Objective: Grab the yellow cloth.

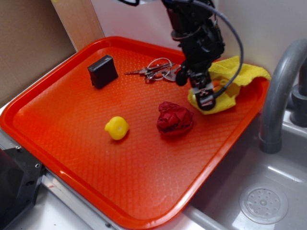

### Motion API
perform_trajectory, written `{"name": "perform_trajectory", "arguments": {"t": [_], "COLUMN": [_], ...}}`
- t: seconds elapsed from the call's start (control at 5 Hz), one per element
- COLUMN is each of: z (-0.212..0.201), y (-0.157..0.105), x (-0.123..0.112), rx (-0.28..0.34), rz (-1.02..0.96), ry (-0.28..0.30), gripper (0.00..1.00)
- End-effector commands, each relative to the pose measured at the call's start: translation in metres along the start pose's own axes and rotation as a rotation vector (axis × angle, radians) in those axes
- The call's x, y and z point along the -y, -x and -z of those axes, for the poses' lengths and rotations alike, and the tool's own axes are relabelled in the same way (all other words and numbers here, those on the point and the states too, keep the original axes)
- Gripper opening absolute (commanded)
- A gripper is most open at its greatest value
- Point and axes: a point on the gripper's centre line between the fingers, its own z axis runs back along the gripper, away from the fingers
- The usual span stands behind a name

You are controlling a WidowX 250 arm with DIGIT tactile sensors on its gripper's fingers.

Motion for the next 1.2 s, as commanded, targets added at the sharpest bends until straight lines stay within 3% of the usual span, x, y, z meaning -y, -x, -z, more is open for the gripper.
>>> {"name": "perform_trajectory", "arguments": {"t": [0.0, 0.2, 0.4, 0.6, 0.8, 1.0], "z": [-0.126, -0.182, -0.242, -0.3, -0.308, -0.3], "y": [0.059, 0.098, 0.144, 0.169, 0.166, 0.159], "x": [0.016, 0.012, 0.008, -0.015, -0.028, -0.023], "rx": [0.047, 0.054, -0.049, -0.11, -0.092, -0.006], "rz": [-0.201, -0.446, -0.639, -0.762, -0.837, -0.884], "ry": [-0.087, -0.144, -0.115, -0.098, -0.024, -0.019], "gripper": [0.0, 0.0, 0.0, 0.0, 0.0, 0.0]}}
